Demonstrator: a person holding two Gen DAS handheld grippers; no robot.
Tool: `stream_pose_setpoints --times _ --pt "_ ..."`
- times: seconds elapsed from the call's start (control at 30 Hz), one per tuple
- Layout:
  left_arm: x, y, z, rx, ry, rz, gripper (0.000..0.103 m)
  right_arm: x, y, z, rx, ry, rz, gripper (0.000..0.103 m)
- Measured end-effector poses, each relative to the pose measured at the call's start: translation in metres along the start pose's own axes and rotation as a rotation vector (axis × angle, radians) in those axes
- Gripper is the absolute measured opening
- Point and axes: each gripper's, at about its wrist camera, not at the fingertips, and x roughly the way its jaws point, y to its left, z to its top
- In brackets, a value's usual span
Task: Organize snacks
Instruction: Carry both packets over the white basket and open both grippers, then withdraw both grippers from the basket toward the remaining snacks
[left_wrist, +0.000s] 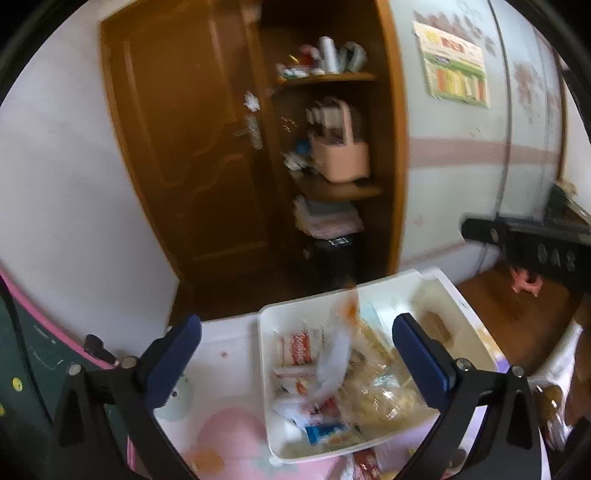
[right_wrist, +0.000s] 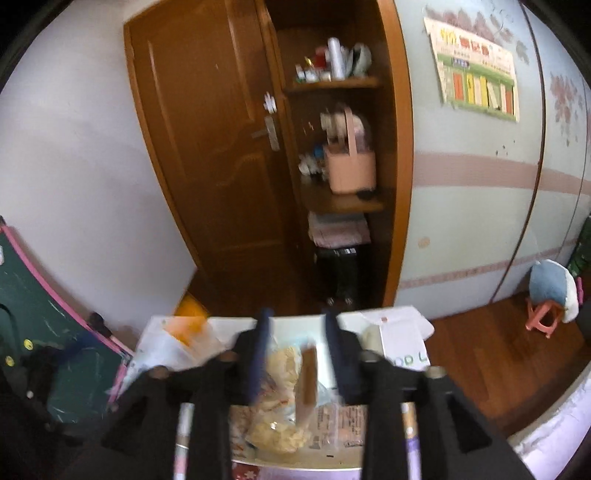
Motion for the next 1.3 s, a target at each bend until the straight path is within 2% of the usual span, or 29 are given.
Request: stream_pose_setpoints --times 0.3,0.43,0.6,1.0,1.13,1.3 --pt "0.008 0.019 -0.025 -0.033 0.056 0.005 0.102 -0.005 -0.018 -0.036 0.001 0.069 0.038 0.049" --pt "-0.015 0.03 -0.042 -0.058 0.057 -0.002 0.102 -0.017 -0.029 -0.047 0.03 0.093 0.038 0.049" --pt "-0.049 0.037 -0.051 -0.058 0.049 -0.014 0.102 -0.053 -0.037 -0.066 0.045 0.104 0.042 0.049" --pt "-0.139 0.031 -0.075 0.031 0.006 -0.043 0.103 -0.141 -0.017 -0.102 -0.075 0.056 0.048 0.05" --pt "-0.152 0.017 -0.1 0.096 0.036 -0.083 0.103 -0.155 -0.006 -0.126 -0.152 0.048 0.038 0.056" --pt "-0.149 -0.004 -0.138 0.189 0.098 -0.138 0.103 -0.15 0.002 -0.159 -0.231 0.079 0.028 0.056"
